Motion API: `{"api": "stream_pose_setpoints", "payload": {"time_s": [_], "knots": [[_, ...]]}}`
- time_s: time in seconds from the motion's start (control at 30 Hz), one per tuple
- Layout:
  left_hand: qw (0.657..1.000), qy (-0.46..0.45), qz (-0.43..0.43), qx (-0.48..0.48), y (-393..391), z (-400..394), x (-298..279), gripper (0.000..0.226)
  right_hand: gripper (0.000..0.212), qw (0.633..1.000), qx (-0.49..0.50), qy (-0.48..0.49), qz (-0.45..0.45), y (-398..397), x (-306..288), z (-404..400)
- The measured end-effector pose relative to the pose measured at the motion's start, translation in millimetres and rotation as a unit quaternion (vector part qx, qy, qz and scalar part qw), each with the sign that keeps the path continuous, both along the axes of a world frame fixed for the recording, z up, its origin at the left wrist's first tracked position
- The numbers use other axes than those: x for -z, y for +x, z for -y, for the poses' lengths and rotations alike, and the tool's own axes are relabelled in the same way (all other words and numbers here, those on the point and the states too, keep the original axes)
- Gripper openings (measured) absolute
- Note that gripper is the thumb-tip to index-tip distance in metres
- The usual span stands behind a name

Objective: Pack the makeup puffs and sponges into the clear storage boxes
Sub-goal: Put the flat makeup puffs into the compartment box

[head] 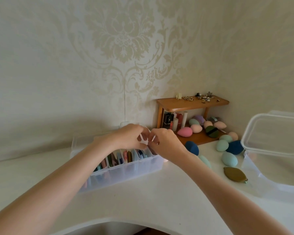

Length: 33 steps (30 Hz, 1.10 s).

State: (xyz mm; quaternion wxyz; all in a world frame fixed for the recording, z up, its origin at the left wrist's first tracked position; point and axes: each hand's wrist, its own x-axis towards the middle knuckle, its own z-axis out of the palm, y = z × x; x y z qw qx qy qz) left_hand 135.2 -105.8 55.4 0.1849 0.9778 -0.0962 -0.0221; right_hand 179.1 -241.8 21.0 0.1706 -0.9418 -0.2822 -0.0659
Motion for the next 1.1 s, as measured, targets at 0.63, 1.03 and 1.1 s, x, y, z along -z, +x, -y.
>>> {"api": "stream_pose_setpoints", "payload": {"time_s": [0.63,1.03,1.1], "knots": [[0.95,0.132,-0.257,0.118,58,18,-33,0.022,0.055,0.936,0.323,-0.107,-0.085,140,14,97],[0.955,0.099,-0.26,0.103,54,15,-30,0.022,0.043,0.934,0.331,-0.022,-0.135,159,12,107],[0.954,0.099,-0.265,0.098,54,16,-30,0.024,0.042,0.927,0.35,-0.002,-0.133,157,11,109]]}}
